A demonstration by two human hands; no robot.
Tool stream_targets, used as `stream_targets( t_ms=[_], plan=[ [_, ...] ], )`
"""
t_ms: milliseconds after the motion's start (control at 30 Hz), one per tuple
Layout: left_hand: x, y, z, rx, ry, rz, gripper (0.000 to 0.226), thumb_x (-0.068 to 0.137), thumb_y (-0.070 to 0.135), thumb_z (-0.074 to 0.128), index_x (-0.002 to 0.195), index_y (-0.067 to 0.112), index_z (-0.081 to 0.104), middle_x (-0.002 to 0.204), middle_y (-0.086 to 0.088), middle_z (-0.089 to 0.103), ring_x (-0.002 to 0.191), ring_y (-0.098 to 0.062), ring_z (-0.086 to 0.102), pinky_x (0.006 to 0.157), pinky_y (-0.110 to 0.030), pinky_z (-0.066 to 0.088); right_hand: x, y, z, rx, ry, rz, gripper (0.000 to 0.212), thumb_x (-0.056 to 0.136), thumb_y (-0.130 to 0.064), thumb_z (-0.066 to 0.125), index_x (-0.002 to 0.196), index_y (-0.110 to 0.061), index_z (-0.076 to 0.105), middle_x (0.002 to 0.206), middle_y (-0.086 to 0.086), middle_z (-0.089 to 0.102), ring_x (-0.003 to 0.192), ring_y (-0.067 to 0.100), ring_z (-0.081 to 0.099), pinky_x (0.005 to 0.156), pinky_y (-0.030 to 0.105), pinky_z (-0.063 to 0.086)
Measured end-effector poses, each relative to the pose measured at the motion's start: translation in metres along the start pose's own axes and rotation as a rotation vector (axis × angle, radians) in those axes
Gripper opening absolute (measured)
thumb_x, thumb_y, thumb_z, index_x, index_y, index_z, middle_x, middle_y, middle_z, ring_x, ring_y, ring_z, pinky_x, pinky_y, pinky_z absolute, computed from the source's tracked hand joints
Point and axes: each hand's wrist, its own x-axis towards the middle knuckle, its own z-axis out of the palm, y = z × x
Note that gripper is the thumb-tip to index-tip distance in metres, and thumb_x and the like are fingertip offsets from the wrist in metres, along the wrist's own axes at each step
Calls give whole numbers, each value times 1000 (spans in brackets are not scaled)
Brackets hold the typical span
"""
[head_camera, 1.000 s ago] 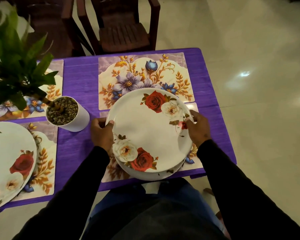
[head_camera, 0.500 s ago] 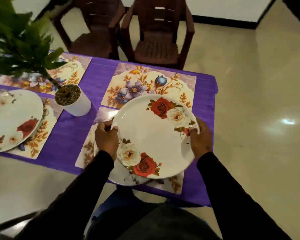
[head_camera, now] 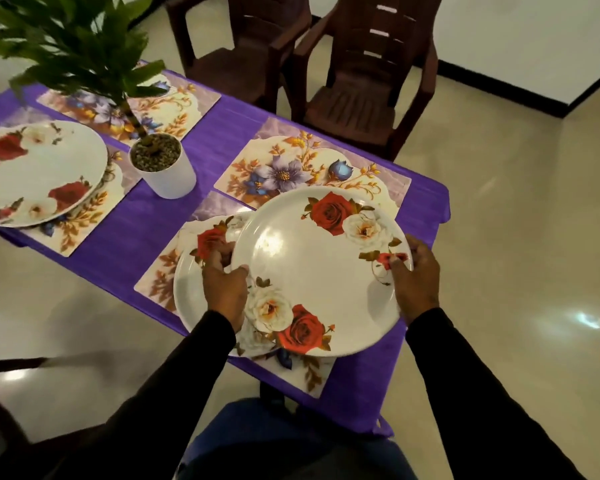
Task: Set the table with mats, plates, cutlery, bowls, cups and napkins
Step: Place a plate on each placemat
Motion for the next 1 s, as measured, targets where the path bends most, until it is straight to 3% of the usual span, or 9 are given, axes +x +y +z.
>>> stream_targets(
  t_ms=[67, 200, 300, 400, 467, 567, 700, 867, 1000],
  plan=[
    [-6, -1, 9, -22, 15, 12, 46, 82, -9, 60, 104, 32, 62, 113, -2, 68, 108, -26, 66, 83, -38, 60, 10, 2, -5, -28, -24, -10, 39, 90, -7, 62, 128, -18, 61, 121, 0, 67, 109, 18, 65, 94, 41, 56],
    [-24, -2, 22, -19, 56, 15, 50, 80, -7, 60, 103, 38, 59, 116, -2, 67, 109, -26, 65, 89, -46, 59, 28, 5, -15, -26, -78, 19, 41, 87, -9, 61, 125, -23, 63, 119, -2, 69, 108, 16, 67, 93, 45, 57],
    [-40, 0, 38, -54, 103, 21, 51, 79, -6, 59, 103, 39, 60, 117, -6, 69, 108, -28, 67, 84, -44, 62, 47, 4, -24, 6, -141, -3, 40, 90, -8, 60, 127, -22, 61, 119, 0, 69, 108, 17, 67, 92, 46, 57],
    [-57, 0, 66, -103, 188, 36, 50, 80, -11, 57, 107, 30, 63, 117, -9, 69, 107, -28, 68, 79, -37, 60, 71, -1, -39, 43, -188, -5, 38, 92, -9, 60, 129, -21, 59, 122, 2, 67, 110, 21, 66, 91, 46, 57],
    [-73, -4, 91, -127, 255, 32, 49, 77, -9, 58, 114, 22, 65, 118, -8, 70, 109, -28, 68, 85, -41, 60, 89, -4, -57, 56, -240, -19, 36, 93, -10, 60, 128, -21, 58, 123, 3, 67, 111, 21, 65, 92, 44, 58],
    [-96, -8, 124, -178, 313, 34, 55, 75, -10, 57, 124, 16, 65, 119, -7, 71, 110, -27, 69, 89, -48, 60, 114, -6, -85, 108, -297, -51, 31, 94, -9, 59, 123, -21, 57, 117, -1, 67, 106, 15, 66, 85, 34, 60],
    [-118, -4, 159, -216, 351, 47, 55, 77, -14, 56, 124, 14, 65, 118, -7, 72, 109, -27, 70, 90, -52, 59, 143, -16, -109, 118, -336, -79, 29, 94, -4, 59, 120, -15, 54, 109, -3, 63, 89, 3, 64, 60, 10, 52],
    [-136, -9, 171, -210, 382, 17, 53, 82, -9, 59, 125, 20, 64, 117, -1, 72, 107, -22, 70, 88, -47, 61, 162, -27, -111, 77, -347, -91, 25, 90, -4, 63, 110, -17, 54, 110, 2, 65, 95, 14, 67, 55, 10, 51],
    [-128, -10, 177, -220, 409, -11, 48, 85, -8, 59, 125, 18, 65, 112, 0, 74, 104, -23, 71, 83, -41, 61, 172, -42, -106, -1, -365, -123, 26, 89, -4, 65, 113, -12, 57, 109, 4, 66, 95, 19, 68, 47, 7, 46]
  ],
)
